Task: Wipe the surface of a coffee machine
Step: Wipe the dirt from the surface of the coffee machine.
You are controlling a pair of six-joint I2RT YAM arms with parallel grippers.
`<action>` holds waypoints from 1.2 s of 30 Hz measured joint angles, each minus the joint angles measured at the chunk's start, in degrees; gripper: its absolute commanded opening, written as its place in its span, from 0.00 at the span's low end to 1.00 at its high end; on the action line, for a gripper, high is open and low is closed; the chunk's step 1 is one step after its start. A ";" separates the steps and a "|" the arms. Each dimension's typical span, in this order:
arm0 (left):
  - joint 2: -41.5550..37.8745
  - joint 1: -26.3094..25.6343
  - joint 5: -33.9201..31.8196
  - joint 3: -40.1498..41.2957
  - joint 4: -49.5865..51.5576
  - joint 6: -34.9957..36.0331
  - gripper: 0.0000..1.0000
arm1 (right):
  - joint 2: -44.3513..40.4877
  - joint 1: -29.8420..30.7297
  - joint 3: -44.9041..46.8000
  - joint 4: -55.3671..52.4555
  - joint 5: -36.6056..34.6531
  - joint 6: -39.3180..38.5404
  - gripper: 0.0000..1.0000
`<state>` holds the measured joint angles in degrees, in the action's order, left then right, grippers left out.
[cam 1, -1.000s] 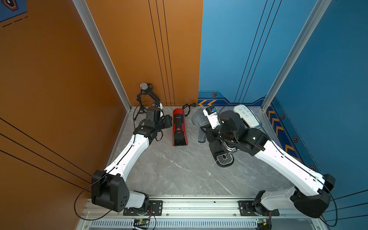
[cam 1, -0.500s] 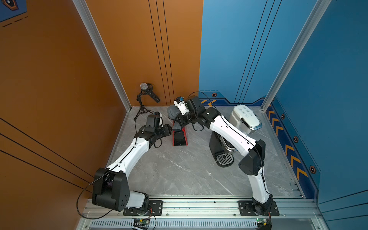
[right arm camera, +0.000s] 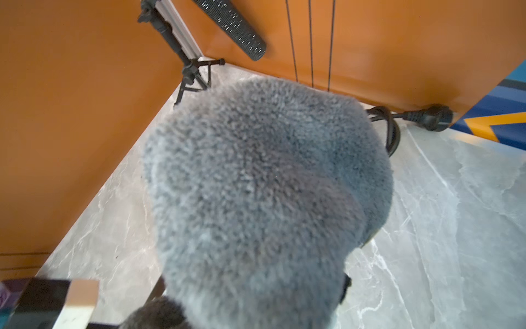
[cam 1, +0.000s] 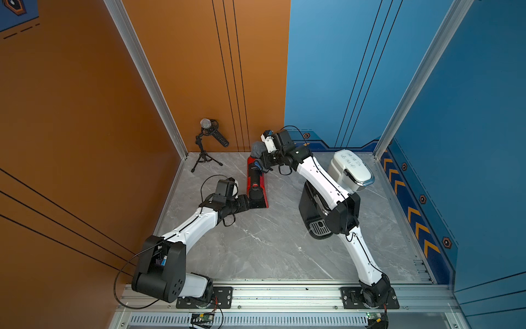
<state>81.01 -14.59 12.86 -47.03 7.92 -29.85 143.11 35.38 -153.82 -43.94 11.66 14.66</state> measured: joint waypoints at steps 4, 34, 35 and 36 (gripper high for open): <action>2.95 -0.04 0.55 0.00 -3.48 -0.68 0.54 | 1.68 -0.74 -1.49 -0.04 -0.42 1.11 0.00; 7.93 8.31 0.85 -0.46 -6.12 1.55 0.39 | -10.47 6.27 27.19 3.72 -2.62 4.31 0.00; 7.93 8.52 0.76 -0.55 -6.05 1.57 0.39 | -11.15 6.67 29.03 4.42 -2.51 4.63 0.00; 7.96 8.66 0.66 -0.63 -6.03 1.57 0.39 | -11.80 6.91 30.58 5.03 -2.34 4.83 0.00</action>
<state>88.97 -5.93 13.52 -47.66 1.89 -28.27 131.31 42.28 -123.24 -38.92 9.32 19.49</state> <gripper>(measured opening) 0.390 0.138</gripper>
